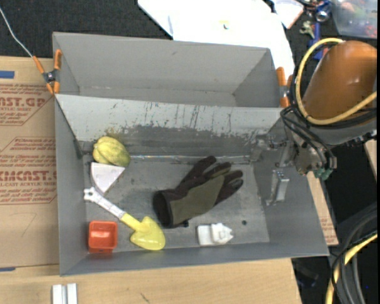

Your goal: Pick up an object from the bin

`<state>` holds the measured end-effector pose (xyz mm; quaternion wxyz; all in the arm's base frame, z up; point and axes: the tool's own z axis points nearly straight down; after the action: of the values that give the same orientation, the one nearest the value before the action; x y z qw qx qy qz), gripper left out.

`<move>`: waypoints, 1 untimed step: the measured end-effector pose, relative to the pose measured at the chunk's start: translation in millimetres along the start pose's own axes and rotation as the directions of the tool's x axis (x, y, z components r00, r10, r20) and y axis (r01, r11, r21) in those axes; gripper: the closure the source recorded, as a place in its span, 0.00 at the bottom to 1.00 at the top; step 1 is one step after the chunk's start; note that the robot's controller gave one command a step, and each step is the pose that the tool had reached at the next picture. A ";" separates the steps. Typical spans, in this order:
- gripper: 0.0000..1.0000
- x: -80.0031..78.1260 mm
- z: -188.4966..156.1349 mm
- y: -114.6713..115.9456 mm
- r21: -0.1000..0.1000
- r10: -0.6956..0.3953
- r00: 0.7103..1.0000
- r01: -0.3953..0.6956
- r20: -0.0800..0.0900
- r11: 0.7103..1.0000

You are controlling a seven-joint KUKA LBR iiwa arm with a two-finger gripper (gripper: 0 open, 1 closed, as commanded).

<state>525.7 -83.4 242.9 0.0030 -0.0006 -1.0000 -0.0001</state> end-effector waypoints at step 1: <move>0.00 -1.5 -4.7 0.5 0.001 -0.002 1.000 0.002 0.008 1.000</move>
Offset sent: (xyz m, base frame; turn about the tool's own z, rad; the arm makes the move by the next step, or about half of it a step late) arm -0.0256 0.0618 -0.1129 0.0188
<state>527.2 -82.9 247.6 -0.0012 0.0002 -1.0000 0.0004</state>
